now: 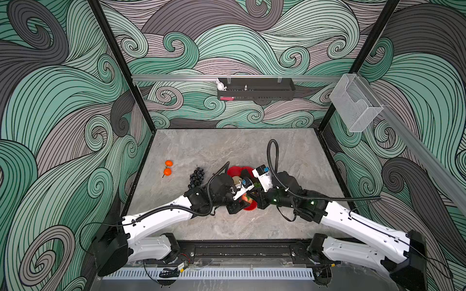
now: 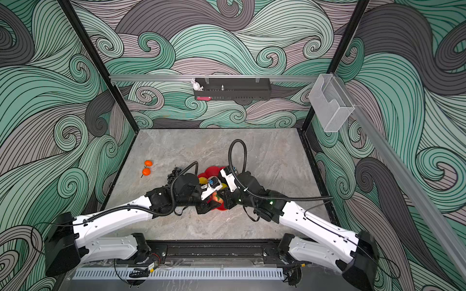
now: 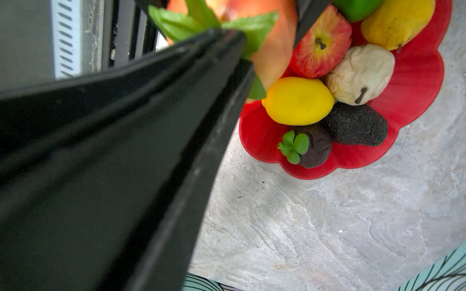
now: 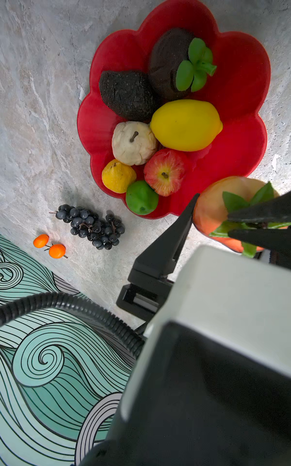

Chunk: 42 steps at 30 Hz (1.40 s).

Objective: Arrange fruit in a fruit bowl
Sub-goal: Place the fruit in the fruit bowl.

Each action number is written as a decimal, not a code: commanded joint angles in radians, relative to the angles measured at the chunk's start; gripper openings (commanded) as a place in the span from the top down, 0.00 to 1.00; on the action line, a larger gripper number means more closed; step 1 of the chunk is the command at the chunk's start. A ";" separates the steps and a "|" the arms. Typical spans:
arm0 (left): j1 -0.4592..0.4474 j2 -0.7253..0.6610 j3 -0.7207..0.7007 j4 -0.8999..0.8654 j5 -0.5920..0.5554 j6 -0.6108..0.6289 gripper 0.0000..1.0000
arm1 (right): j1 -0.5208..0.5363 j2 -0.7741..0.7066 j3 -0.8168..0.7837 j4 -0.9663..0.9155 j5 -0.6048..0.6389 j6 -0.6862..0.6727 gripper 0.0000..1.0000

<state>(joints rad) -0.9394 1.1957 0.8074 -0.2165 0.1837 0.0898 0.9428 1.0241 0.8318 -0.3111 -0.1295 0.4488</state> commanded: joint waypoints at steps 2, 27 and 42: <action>-0.007 -0.028 0.001 -0.010 -0.079 -0.039 0.34 | 0.003 -0.031 0.001 -0.008 0.031 -0.006 1.00; 0.007 -0.524 -0.378 0.171 -0.779 -0.156 0.12 | -0.200 0.007 -0.049 -0.077 0.029 -0.034 1.00; 0.022 -0.538 -0.421 0.184 -0.791 -0.156 0.11 | -0.233 0.080 -0.122 0.027 0.050 0.035 1.00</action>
<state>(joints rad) -0.9295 0.6636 0.3859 -0.0612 -0.5838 -0.0540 0.7204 1.1000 0.7139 -0.3206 -0.0868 0.4690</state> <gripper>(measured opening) 0.886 0.064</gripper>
